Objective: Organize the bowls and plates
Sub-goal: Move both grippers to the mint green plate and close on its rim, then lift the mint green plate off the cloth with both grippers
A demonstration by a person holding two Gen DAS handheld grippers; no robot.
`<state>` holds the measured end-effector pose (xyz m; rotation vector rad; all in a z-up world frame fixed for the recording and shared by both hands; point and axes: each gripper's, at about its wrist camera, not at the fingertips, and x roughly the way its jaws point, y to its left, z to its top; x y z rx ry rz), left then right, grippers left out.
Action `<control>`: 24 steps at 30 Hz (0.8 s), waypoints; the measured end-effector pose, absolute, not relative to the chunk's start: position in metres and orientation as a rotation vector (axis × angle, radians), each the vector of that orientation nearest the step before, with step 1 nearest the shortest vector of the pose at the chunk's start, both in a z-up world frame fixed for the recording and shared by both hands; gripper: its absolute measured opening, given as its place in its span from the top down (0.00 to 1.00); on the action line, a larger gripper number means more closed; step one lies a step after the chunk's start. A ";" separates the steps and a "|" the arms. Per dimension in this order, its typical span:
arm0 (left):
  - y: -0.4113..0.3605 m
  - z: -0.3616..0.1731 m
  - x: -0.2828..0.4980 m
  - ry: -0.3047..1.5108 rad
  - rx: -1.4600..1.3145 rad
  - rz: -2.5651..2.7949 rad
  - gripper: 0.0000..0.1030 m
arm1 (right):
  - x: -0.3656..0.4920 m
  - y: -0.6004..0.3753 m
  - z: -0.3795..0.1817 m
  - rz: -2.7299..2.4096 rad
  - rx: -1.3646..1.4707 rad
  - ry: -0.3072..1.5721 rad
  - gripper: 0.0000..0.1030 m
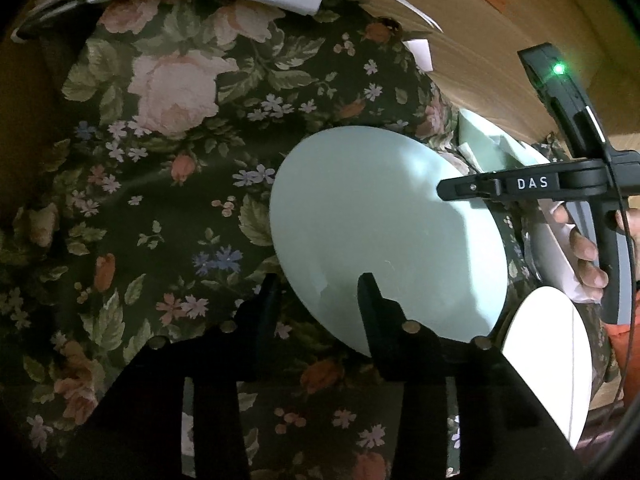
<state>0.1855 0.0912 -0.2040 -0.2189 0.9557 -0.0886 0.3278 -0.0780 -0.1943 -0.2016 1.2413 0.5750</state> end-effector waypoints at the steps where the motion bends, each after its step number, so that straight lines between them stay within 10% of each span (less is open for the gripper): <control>1: 0.091 -0.205 0.186 0.959 -0.216 -0.097 0.67 | 0.327 -0.078 -0.194 0.575 -0.201 1.235 0.78; 24: 0.122 -0.177 0.151 0.867 -0.272 -0.022 0.77 | 0.263 -0.060 -0.158 0.643 -0.175 1.109 0.80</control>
